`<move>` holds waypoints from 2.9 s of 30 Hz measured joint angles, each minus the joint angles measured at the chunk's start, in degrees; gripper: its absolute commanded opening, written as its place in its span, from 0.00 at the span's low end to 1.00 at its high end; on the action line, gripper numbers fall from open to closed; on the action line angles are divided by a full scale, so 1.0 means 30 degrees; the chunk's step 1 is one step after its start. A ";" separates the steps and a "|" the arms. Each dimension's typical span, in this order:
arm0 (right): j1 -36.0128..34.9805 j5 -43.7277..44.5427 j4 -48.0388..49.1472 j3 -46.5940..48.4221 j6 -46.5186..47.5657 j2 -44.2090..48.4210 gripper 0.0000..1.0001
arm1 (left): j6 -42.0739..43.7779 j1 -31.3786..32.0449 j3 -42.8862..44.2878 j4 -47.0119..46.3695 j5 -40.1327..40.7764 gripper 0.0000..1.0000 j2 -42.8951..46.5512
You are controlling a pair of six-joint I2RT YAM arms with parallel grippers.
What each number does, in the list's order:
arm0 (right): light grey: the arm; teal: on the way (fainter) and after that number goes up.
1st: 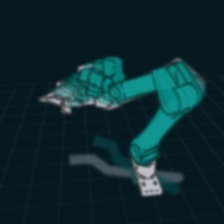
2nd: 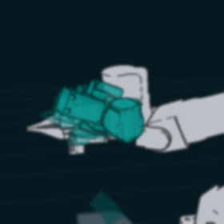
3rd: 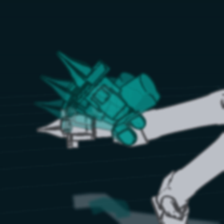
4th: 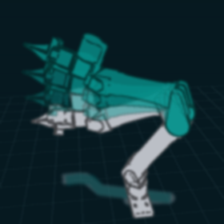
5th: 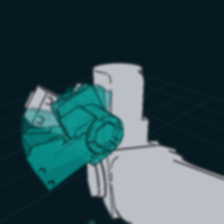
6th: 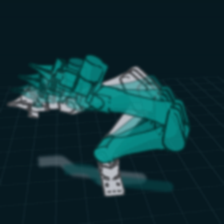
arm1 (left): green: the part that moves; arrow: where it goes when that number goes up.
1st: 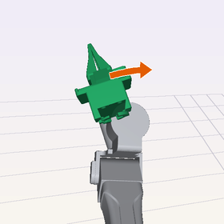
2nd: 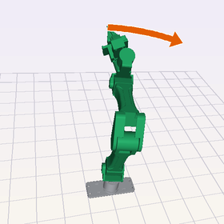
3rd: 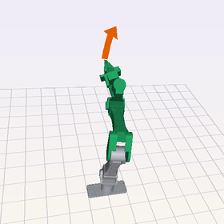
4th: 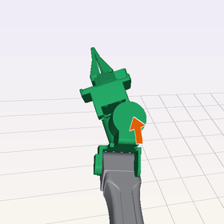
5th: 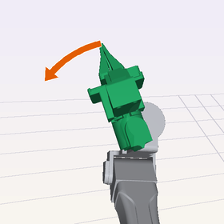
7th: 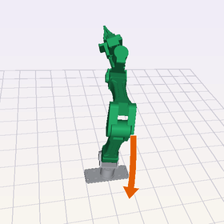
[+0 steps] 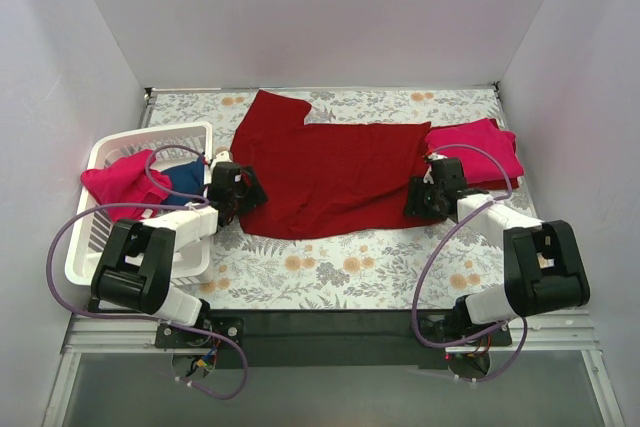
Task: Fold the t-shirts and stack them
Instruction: Fold the tshirt
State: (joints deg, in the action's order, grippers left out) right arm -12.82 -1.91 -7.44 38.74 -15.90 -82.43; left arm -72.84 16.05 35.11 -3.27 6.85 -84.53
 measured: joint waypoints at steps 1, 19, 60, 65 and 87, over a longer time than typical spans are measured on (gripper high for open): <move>-0.0007 -0.0066 -0.0204 -0.0022 -0.0095 0.0095 0.48 | 0.0000 -0.0036 0.0015 -0.0029 -0.0044 0.68 -0.0015; -0.0102 0.1049 -0.5071 0.0801 -0.0568 0.2455 0.48 | 0.0066 -0.0583 -0.0029 -0.0095 -0.0532 0.69 0.0058; 0.1457 0.2696 -0.1807 0.3286 0.0882 -0.2943 0.01 | 0.0291 -0.0852 -0.0634 0.0189 -0.0583 0.70 0.0860; 0.1792 0.3126 -0.2120 0.2973 0.0874 -0.2441 0.01 | 0.0291 -0.0882 -0.0634 0.0189 -0.0597 0.70 0.0867; 0.2448 0.0554 -0.3060 0.2907 0.1996 0.0583 0.42 | 0.1239 0.0670 0.1209 -0.0313 -0.0270 0.70 0.1384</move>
State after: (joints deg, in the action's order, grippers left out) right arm -5.48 -0.25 -16.62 47.46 -9.91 -80.68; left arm -69.12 18.06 38.74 -4.21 6.04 -80.38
